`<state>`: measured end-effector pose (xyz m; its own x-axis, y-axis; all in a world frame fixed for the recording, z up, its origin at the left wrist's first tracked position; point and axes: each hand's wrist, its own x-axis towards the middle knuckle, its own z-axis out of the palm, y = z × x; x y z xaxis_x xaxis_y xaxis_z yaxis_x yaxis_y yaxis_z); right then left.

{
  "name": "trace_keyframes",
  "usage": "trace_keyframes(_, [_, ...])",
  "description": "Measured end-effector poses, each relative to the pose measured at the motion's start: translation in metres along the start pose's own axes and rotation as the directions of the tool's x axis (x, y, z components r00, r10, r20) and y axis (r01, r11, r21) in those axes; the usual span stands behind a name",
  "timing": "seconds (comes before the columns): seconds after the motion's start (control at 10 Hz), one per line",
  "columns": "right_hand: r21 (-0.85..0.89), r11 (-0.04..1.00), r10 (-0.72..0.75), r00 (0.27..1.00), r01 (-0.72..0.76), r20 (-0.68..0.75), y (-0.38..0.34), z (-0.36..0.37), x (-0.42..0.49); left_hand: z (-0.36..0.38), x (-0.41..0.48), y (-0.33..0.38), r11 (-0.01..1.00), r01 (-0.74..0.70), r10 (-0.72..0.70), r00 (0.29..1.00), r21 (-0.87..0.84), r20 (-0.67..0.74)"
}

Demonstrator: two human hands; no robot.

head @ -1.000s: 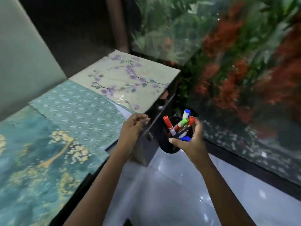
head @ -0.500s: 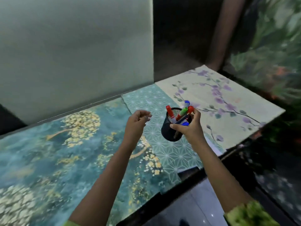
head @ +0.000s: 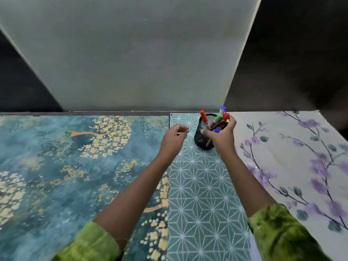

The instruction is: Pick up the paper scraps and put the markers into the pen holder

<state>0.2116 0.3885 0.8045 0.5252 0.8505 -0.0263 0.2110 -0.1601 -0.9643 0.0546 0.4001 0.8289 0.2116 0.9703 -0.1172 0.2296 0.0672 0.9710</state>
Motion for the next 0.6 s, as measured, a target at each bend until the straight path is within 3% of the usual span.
trace_keyframes(0.3, [-0.025, 0.998, -0.048, 0.998, 0.049, 0.050, 0.011, 0.021, 0.102, 0.030, 0.060, -0.002, 0.999, 0.044, -0.047, 0.986, -0.021, -0.160])
trace_keyframes(0.6, [-0.017, 0.998, -0.062, 0.998, 0.062, 0.031, 0.007, 0.040, 0.123, 0.027, 0.070, -0.009, 0.999, 0.046, -0.051, 0.979, -0.029, -0.198])
